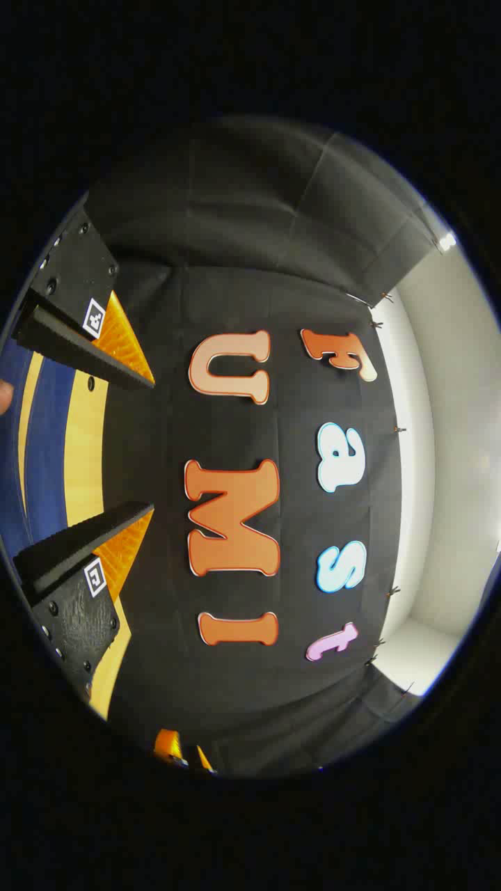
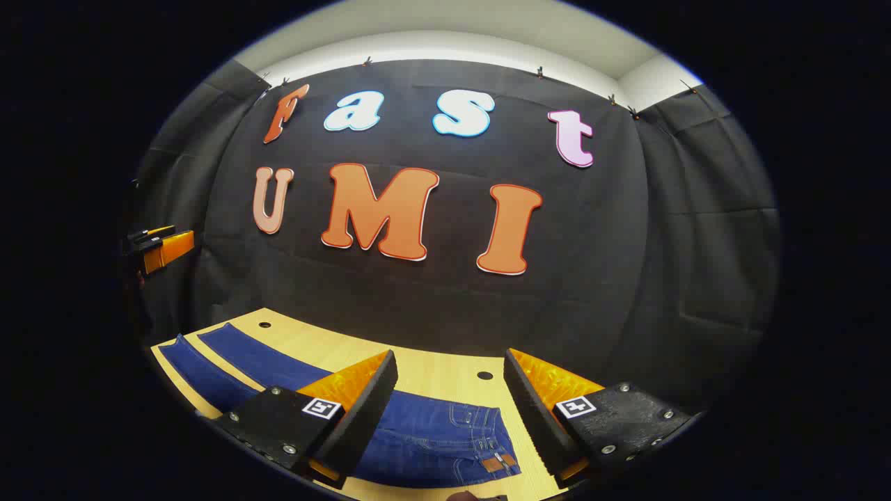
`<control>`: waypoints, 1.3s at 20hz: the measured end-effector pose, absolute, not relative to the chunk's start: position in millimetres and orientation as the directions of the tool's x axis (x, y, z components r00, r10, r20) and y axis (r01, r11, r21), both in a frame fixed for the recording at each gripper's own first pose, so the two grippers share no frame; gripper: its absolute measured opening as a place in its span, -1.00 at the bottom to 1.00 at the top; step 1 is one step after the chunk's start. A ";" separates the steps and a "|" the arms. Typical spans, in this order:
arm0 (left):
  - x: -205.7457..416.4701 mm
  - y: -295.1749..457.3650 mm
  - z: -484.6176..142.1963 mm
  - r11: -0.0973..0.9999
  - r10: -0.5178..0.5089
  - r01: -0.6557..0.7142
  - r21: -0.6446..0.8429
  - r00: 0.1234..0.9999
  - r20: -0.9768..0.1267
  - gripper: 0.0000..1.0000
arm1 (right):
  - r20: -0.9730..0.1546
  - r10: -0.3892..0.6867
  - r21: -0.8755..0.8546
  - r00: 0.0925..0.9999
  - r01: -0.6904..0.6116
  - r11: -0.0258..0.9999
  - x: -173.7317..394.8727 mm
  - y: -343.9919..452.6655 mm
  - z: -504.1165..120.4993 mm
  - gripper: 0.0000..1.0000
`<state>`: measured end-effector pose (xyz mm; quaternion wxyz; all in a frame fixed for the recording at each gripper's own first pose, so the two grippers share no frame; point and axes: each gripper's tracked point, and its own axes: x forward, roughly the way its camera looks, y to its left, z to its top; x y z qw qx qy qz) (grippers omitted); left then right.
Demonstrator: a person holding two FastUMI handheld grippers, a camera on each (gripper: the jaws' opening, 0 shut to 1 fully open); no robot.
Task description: Grasp the waist and the cuffs of the jeans and fold them to make the two legs overlap; first hold the waist and fold one-third of the jeans toward the cuffs, then hold the cuffs and fold the remaining one-third in the same direction to finish folding.
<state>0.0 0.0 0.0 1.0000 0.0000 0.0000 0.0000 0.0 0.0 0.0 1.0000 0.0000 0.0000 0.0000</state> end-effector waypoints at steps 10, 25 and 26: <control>13.6 -3.7 -26.0 0.999 -0.031 0.033 0.030 0.999 -0.043 1.00 | -0.020 -0.005 0.107 1.000 0.007 0.994 20.7 27.6 -11.8 0.92; 27.4 83.9 -91.1 0.996 -0.033 0.048 0.075 0.979 -0.200 1.00 | -0.182 -0.105 0.100 0.978 0.125 0.987 20.1 19.1 -53.1 0.93; 26.2 92.9 -102.2 0.997 -0.026 0.043 0.066 0.970 -0.240 0.97 | -0.216 -0.101 0.124 0.971 0.130 0.984 20.0 16.6 -63.1 0.93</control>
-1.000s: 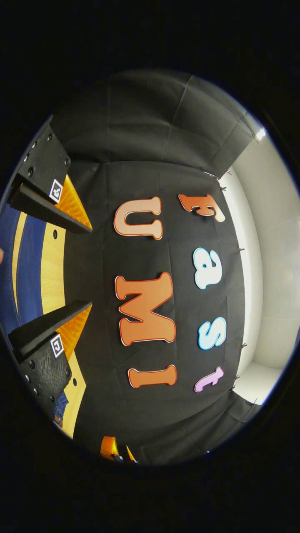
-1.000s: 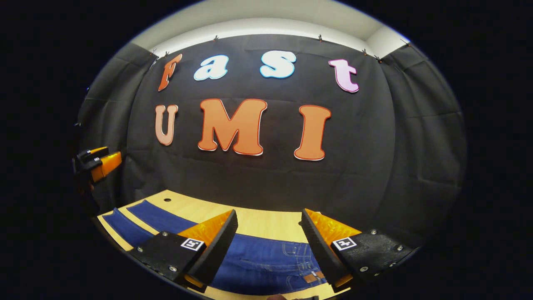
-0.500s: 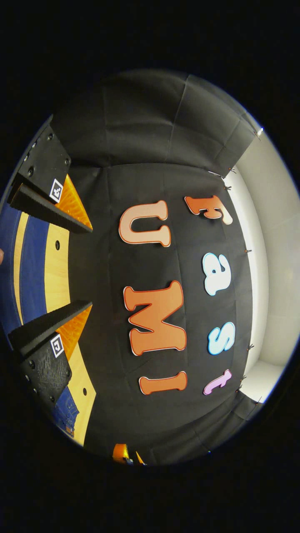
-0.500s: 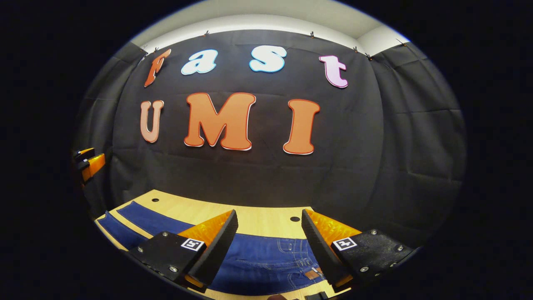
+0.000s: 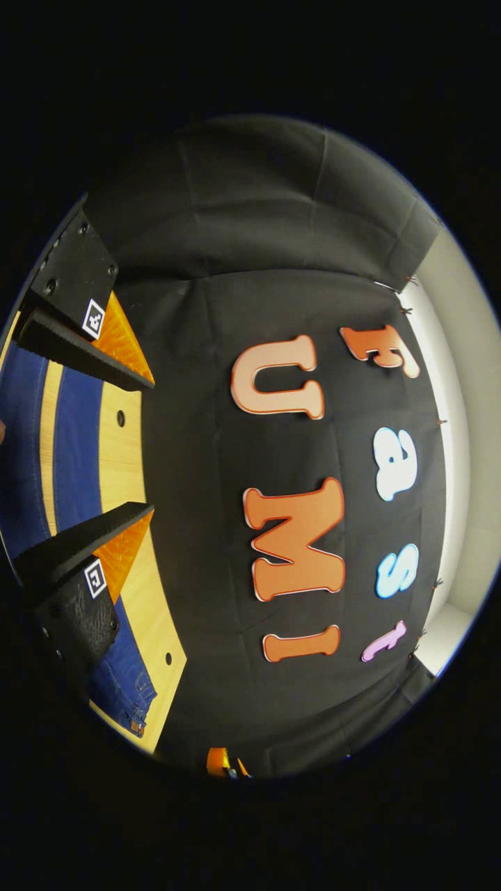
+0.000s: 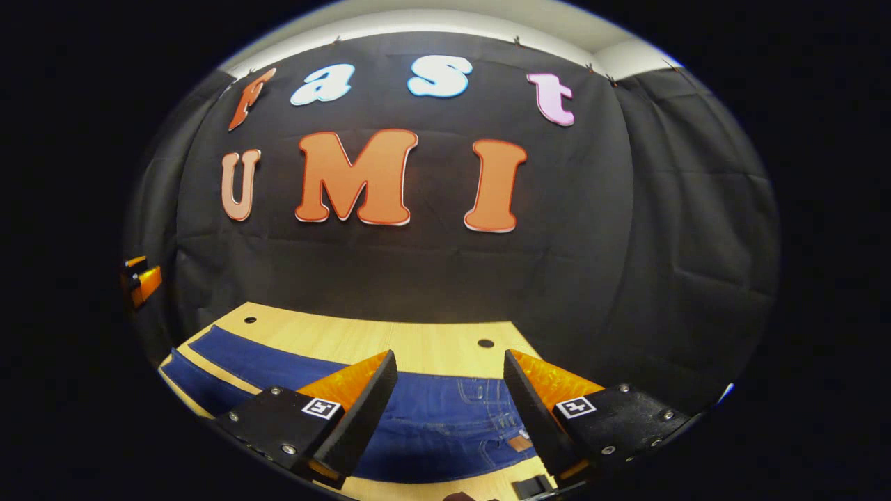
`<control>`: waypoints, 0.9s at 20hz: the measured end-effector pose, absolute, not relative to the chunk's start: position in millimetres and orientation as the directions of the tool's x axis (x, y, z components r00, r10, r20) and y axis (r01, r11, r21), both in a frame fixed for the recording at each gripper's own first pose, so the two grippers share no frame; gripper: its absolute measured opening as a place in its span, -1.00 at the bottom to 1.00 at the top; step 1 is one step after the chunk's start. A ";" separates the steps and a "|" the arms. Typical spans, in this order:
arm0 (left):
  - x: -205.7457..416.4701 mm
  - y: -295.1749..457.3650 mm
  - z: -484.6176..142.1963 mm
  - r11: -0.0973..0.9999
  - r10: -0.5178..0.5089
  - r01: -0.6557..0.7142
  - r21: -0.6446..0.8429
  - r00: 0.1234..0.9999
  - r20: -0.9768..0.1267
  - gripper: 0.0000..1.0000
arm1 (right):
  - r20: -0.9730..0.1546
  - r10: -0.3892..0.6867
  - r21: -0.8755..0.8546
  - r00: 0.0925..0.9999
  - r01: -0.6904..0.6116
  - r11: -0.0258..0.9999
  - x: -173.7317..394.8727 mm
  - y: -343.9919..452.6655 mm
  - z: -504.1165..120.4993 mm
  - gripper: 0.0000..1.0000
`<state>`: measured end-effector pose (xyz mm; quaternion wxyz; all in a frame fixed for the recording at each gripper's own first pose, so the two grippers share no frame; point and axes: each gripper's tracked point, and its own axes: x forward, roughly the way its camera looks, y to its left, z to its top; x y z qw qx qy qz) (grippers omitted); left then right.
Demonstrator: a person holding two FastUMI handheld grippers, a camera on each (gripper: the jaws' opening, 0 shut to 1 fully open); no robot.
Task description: Grasp the waist and the cuffs of the jeans and fold them to make the two legs overlap; first hold the waist and fold one-third of the jeans toward the cuffs, then hold the cuffs and fold the remaining one-third in the same direction to finish folding.
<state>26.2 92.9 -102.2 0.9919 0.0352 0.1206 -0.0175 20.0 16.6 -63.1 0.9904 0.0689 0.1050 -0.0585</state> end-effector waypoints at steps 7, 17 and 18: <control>0.6 156.9 -182.7 0.998 0.040 -0.058 -0.020 0.867 -0.496 0.97 | -0.454 -0.083 0.254 0.887 0.218 0.942 17.7 -2.8 -133.2 0.93; -61.3 250.2 -294.8 0.819 0.036 -0.477 -0.319 0.598 -0.801 0.95 | -0.701 0.074 0.549 0.709 0.471 0.691 0.5 -13.5 -237.4 0.92; -66.8 257.3 -303.4 0.793 0.024 -0.509 -0.335 0.575 -0.818 0.96 | -0.718 0.089 0.564 0.691 0.502 0.655 -1.3 -14.2 -244.4 0.93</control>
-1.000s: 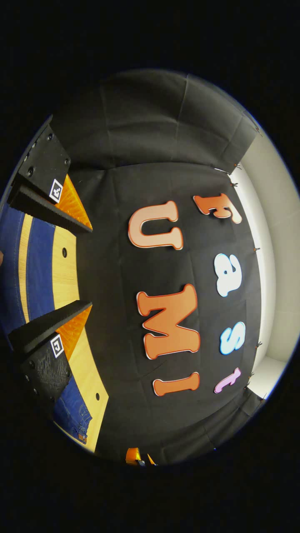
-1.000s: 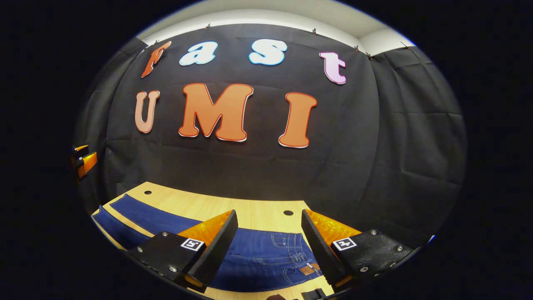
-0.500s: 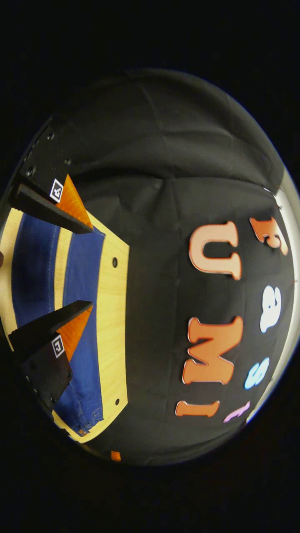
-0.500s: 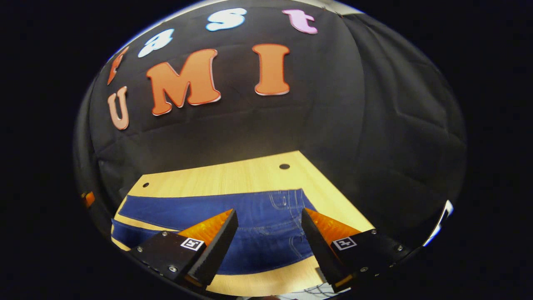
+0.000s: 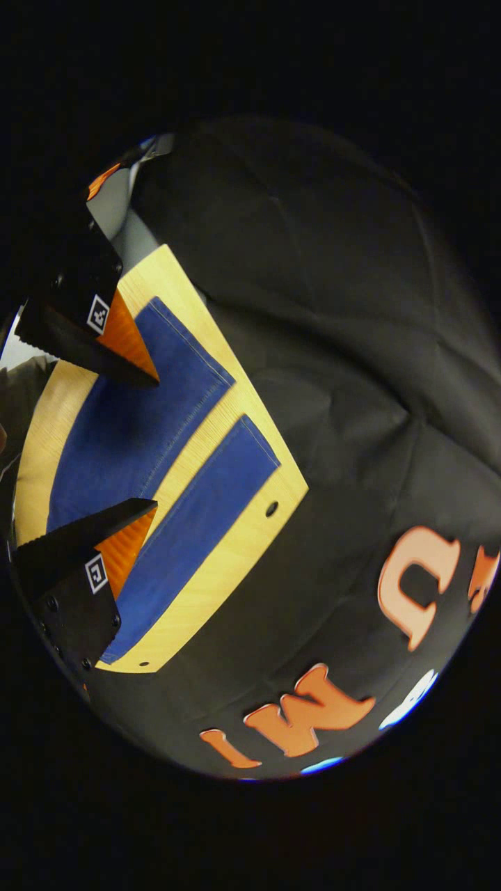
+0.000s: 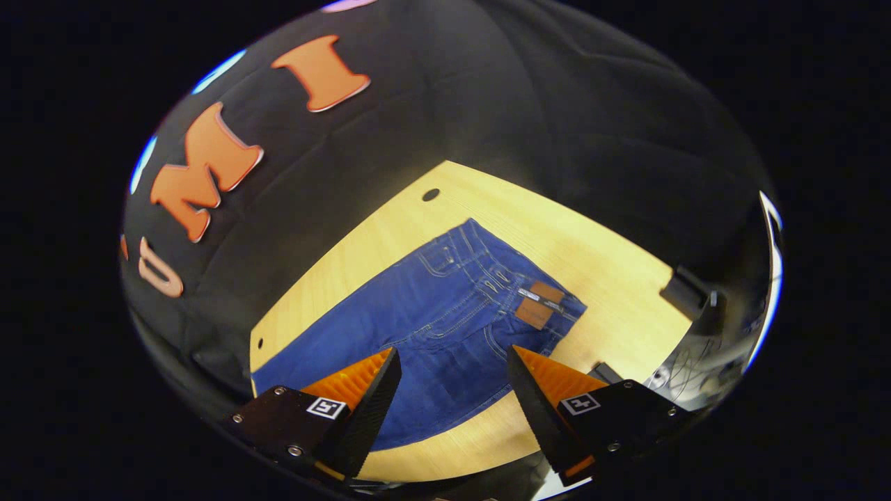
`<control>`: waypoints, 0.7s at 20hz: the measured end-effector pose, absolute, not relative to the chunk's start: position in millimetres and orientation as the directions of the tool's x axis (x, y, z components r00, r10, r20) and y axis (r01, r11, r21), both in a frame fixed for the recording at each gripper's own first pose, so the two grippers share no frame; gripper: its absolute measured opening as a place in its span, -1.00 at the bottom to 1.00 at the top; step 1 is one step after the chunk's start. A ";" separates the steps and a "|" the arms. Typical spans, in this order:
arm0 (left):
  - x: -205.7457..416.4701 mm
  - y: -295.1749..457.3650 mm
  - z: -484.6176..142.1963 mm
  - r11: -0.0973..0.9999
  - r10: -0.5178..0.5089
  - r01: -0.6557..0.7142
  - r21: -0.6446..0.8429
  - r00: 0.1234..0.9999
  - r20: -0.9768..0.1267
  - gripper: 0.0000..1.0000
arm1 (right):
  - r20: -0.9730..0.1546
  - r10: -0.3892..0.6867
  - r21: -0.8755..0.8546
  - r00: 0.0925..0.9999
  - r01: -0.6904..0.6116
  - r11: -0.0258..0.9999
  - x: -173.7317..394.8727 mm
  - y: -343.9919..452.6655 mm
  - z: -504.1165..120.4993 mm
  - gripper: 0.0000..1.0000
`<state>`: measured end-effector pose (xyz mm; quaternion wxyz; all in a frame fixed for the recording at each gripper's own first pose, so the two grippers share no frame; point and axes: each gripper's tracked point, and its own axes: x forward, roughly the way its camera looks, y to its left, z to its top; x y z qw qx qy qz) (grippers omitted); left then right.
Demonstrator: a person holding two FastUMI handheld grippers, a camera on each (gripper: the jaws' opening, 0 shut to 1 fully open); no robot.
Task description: Grasp the waist and the cuffs of the jeans and fold them to make the two legs overlap; first hold the waist and fold one-third of the jeans toward the cuffs, then hold the cuffs and fold the remaining one-third in the same direction to finish folding.
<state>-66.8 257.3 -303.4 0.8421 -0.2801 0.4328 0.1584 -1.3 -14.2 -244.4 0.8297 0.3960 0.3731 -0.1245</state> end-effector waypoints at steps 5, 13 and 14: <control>-91.6 286.8 -334.6 0.591 -0.061 -0.694 -0.412 0.471 -0.880 0.96 | -0.749 0.124 0.603 0.651 0.591 0.535 4.8 -30.4 -274.9 0.92; -99.7 325.2 -373.2 0.350 -0.125 -0.848 -0.398 0.379 -0.917 0.96 | -0.796 0.175 0.583 0.579 0.656 0.480 6.0 -42.4 -308.3 0.92; -101.9 327.8 -379.4 0.335 -0.128 -0.857 -0.393 0.372 -0.919 0.94 | -0.794 0.183 0.591 0.579 0.666 0.456 7.0 -44.8 -310.2 0.92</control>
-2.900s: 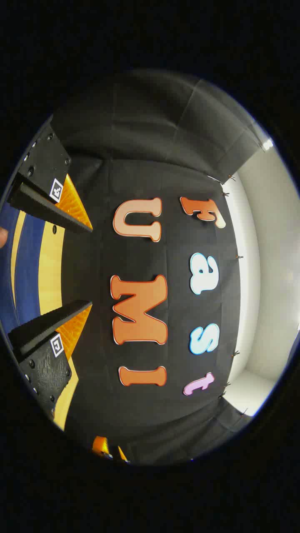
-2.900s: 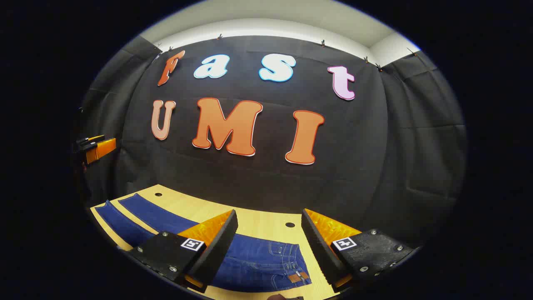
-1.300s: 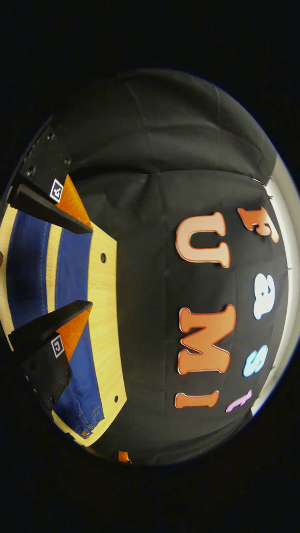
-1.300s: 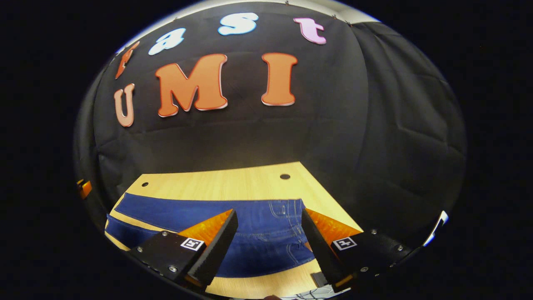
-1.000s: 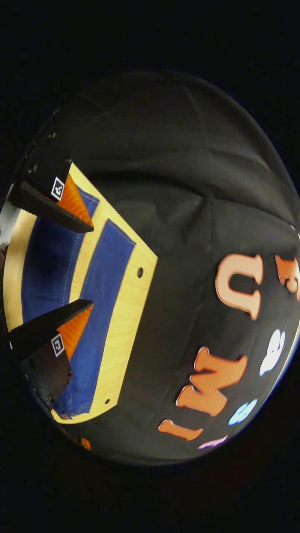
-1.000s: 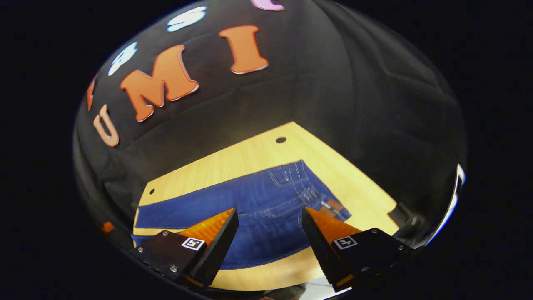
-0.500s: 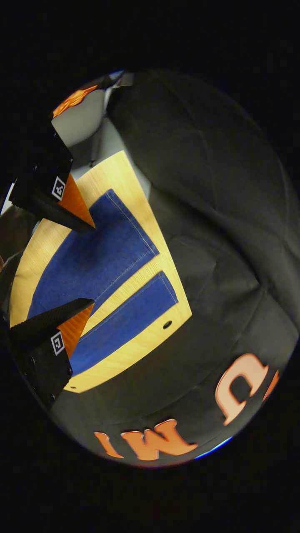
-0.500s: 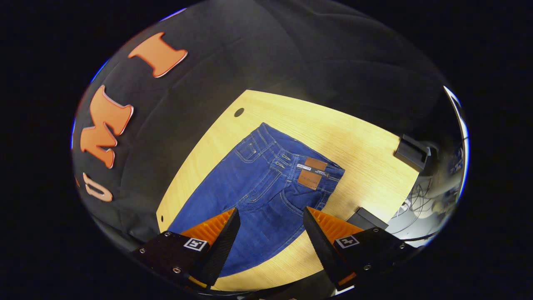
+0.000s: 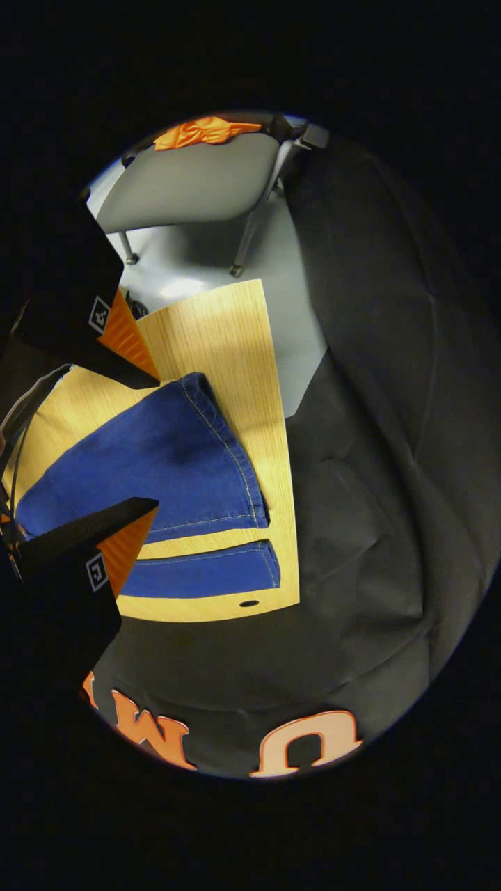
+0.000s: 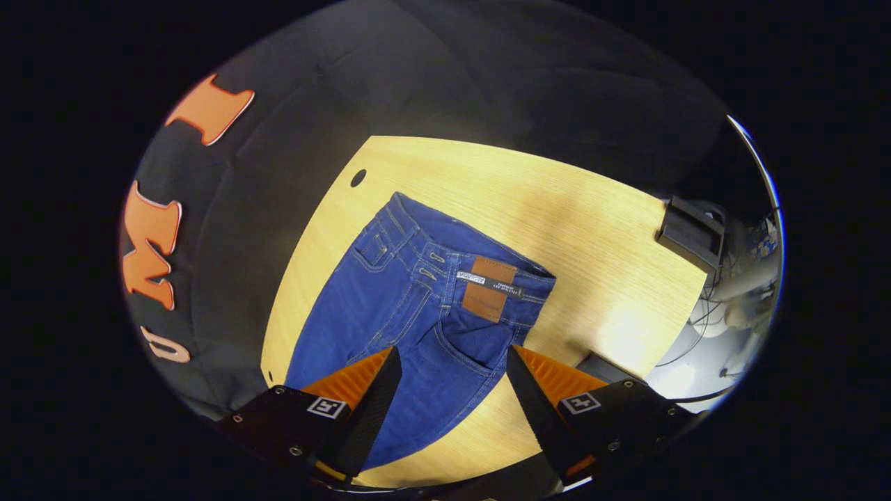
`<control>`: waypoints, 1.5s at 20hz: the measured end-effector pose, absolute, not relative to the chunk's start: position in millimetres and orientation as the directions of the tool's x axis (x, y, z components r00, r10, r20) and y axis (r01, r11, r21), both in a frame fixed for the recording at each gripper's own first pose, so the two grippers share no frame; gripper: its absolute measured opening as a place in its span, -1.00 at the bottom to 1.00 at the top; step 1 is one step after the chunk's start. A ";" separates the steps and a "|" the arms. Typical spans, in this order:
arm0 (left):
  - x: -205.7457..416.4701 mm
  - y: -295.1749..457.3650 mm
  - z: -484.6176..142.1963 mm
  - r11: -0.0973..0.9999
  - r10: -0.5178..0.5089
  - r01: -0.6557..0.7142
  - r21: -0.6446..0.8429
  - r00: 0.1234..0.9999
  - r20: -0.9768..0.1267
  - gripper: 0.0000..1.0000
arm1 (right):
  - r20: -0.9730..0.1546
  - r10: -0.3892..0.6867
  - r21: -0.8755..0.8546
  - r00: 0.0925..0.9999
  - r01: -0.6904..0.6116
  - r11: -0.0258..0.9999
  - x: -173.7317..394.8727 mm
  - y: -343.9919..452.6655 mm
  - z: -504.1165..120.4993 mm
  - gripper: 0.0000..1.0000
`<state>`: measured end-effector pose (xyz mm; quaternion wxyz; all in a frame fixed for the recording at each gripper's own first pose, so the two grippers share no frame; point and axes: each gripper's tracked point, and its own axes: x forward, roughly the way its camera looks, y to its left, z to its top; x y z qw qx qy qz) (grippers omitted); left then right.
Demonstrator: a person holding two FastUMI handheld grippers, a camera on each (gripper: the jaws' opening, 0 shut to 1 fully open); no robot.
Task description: Grasp the waist and the cuffs of the jeans and fold them to make the two legs overlap; first hold the waist and fold one-third of the jeans toward the cuffs, then hold the cuffs and fold the remaining one-third in the same direction to finish folding.
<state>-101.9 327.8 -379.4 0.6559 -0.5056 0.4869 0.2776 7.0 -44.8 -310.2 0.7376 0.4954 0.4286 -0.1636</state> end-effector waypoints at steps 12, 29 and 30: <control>-70.0 337.7 -408.1 0.273 -0.127 -0.815 -0.511 0.496 -0.859 0.42 | -0.791 0.217 0.611 0.572 0.716 0.337 -4.6 -71.3 -338.7 0.92; -58.3 323.1 -408.1 0.405 -0.092 -0.801 -0.441 0.444 -0.891 -0.91 | -0.710 0.269 0.701 0.651 0.688 0.186 22.9 -69.3 -379.9 -0.02; -60.4 322.1 -402.2 0.415 -0.093 -0.794 -0.444 0.449 -0.889 -0.91 | -0.696 0.260 0.712 0.669 0.691 0.128 27.9 -70.2 -383.7 -0.14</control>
